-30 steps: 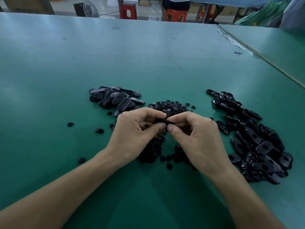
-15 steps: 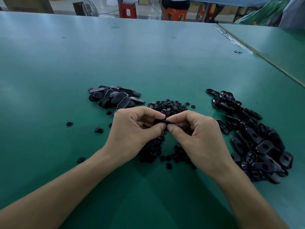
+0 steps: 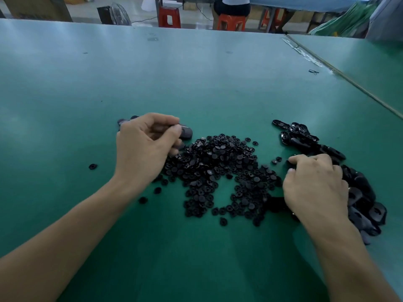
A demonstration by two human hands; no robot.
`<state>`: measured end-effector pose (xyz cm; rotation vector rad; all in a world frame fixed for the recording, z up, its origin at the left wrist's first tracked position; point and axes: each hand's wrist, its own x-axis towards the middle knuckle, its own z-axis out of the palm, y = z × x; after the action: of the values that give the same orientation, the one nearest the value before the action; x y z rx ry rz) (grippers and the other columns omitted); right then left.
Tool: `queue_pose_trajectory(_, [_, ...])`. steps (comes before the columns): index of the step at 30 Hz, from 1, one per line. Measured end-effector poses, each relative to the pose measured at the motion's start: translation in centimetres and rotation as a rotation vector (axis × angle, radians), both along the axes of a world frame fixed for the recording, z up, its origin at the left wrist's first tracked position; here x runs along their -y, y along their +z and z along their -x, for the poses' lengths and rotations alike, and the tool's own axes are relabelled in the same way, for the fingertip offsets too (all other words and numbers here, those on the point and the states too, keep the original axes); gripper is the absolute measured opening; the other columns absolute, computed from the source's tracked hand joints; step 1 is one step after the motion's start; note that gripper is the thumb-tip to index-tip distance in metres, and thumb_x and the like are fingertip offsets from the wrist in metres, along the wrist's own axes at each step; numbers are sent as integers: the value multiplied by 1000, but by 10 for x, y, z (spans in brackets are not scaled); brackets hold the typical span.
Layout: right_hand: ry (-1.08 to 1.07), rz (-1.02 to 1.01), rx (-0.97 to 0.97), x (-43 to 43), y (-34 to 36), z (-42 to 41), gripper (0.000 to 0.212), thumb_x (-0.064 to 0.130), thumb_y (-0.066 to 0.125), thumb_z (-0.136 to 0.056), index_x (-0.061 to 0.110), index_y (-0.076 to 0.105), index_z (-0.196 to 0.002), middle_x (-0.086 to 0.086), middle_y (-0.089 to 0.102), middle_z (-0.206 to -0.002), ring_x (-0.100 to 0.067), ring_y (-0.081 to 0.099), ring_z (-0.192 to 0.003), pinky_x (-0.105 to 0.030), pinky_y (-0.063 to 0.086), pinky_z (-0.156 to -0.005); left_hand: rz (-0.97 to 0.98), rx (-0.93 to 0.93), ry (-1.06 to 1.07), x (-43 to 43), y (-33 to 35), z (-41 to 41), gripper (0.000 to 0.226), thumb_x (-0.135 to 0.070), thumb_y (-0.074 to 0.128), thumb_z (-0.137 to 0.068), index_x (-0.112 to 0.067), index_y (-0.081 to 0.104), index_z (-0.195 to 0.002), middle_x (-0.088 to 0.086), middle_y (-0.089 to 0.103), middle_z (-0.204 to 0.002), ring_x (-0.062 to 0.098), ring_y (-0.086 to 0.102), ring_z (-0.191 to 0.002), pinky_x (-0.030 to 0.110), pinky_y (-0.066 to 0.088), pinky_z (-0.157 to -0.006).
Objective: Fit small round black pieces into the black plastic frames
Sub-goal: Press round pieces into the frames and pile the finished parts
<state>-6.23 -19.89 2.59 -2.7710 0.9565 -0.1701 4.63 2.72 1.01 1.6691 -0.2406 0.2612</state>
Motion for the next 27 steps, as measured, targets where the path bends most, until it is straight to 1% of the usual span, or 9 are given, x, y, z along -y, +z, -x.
queue_pose_trajectory(2, [11,-14,11,2,-1,-1,33,13,51,-98,18,63,-128,-14,48,-131,-37,51,-109,-47,44,-95,-79,2,81,-6,-2,-7,13,-15,77,-87,-27,72,-85,-15,75,-70,0,70,-61,18,55,-55])
queue_pose_trajectory(5, [29,-62,72,4,-5,-3,35,9,53,-97,17,65,-129,-15,47,-130,-38,57,-97,-48,49,-92,-198,7,182,-16,-7,-16,11,-27,80,-83,-31,70,-81,-10,75,-73,10,71,-65,31,59,-65])
queue_pose_trajectory(9, [22,-55,200,5,-7,-4,33,4,53,-98,14,68,-126,-18,57,-124,-39,59,-99,-45,50,-90,-323,30,257,-24,-11,-22,13,-35,77,-83,-38,65,-79,-15,72,-79,12,67,-67,32,55,-67])
queue_pose_trajectory(13, [77,-70,357,3,-9,-6,31,6,50,-102,14,68,-126,-15,68,-116,-33,61,-105,-37,48,-92,-508,65,320,-28,-16,-25,12,-37,74,-85,-40,63,-86,-10,65,-94,24,65,-98,45,54,-87])
queue_pose_trajectory(16, [184,-151,492,-3,-9,-10,29,9,50,-103,15,69,-124,-9,70,-114,-23,64,-101,-25,44,-91,-513,57,343,-28,-16,-26,15,-35,74,-86,-37,61,-95,-5,56,-102,24,61,-103,40,50,-91])
queue_pose_trajectory(18, [281,-313,573,-8,-8,-11,26,10,54,-101,19,71,-119,1,73,-105,-13,68,-89,-21,51,-82,-498,110,345,-23,-13,-21,12,-36,71,-88,-38,60,-93,-8,57,-98,17,61,-93,34,49,-85])
queue_pose_trajectory(21, [422,-628,601,-20,-9,-13,27,10,60,-99,31,73,-110,14,74,-89,-6,72,-77,-26,59,-75,-389,177,176,-5,-1,-1,9,-39,68,-88,-34,65,-82,-15,67,-78,2,62,-69,22,51,-70])
queue_pose_trajectory(24, [546,-751,603,-28,-12,-14,31,7,65,-95,36,74,-100,9,75,-89,-15,71,-80,-34,60,-80,-216,31,-117,16,5,25,19,-48,67,-81,-31,73,-87,-9,73,-74,12,70,-66,25,56,-57])
queue_pose_trajectory(27, [634,-837,626,-32,-12,-13,36,-1,67,-91,34,72,-100,10,76,-90,-9,72,-86,-20,56,-81,-121,-98,-323,28,-2,41,8,-32,75,-86,-25,76,-89,-3,75,-77,14,72,-68,24,57,-54])
